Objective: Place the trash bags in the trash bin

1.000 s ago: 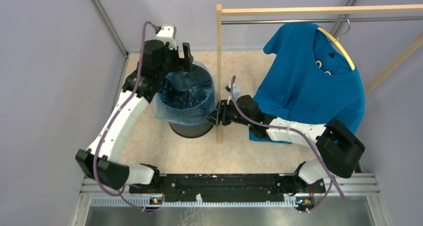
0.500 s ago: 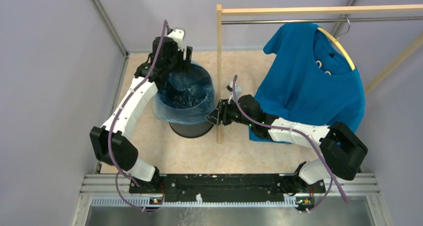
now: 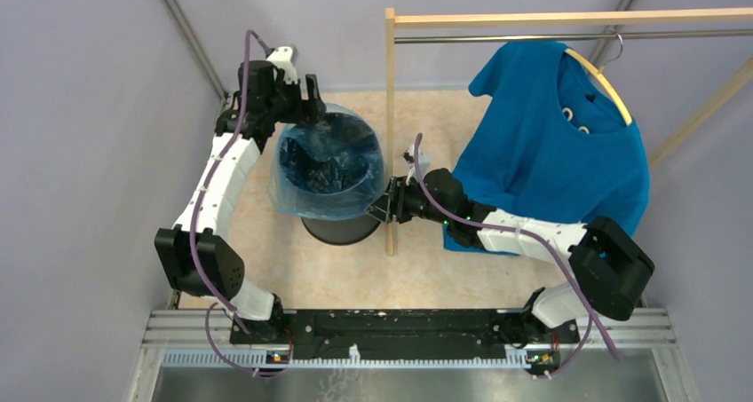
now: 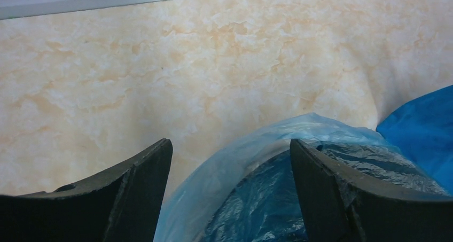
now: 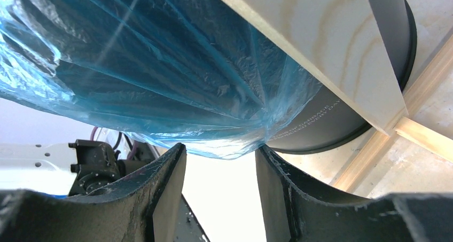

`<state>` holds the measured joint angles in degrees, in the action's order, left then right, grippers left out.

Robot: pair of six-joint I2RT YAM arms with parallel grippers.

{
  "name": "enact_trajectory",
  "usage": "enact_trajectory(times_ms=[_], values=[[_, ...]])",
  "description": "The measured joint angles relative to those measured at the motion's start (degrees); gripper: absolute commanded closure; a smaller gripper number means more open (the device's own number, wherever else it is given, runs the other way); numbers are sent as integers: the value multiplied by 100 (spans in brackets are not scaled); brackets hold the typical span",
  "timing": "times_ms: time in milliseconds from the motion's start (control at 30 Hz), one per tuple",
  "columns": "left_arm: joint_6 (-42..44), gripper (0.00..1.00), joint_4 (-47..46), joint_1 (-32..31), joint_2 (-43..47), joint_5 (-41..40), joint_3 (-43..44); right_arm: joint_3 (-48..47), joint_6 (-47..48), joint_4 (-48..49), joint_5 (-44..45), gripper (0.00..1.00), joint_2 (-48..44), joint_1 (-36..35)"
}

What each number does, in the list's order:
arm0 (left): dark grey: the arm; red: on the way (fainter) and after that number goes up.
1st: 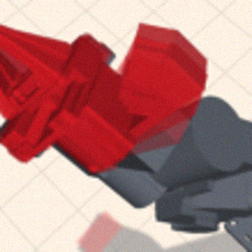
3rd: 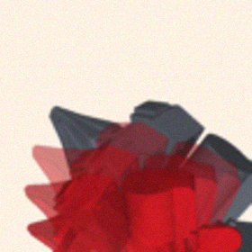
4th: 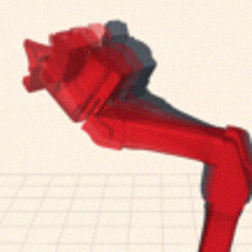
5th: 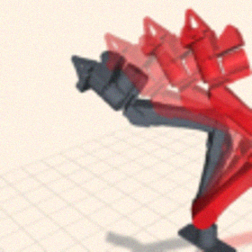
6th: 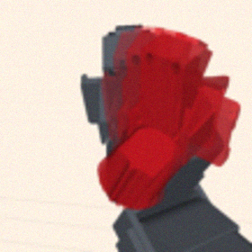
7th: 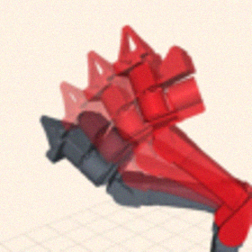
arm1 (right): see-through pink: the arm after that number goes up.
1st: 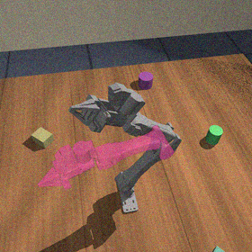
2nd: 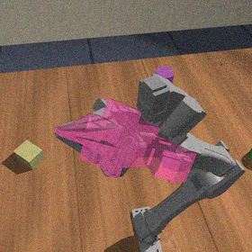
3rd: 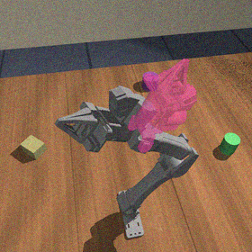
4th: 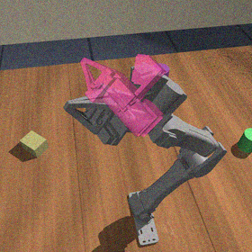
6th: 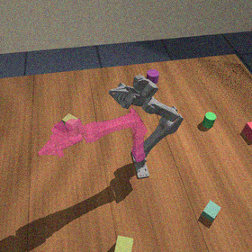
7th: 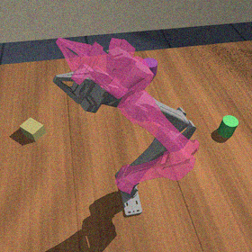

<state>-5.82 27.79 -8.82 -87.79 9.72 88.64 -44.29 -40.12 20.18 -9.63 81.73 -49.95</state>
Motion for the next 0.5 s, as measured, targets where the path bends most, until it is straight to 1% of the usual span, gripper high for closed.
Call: enact_trajectory(times_ms=[133,367,467,500], values=[[-90,20,2,175,2,166,0,0,-4,4,-37,49,9,0],[-195,35,-39,256,-2,339,-2,0,-15,28,-81,49,9,0],[-262,52,-109,295,-68,426,0,0,-17,37,-83,49,9,0],[-302,56,-129,319,-127,468,7,0,-20,39,-85,49,9,0]])
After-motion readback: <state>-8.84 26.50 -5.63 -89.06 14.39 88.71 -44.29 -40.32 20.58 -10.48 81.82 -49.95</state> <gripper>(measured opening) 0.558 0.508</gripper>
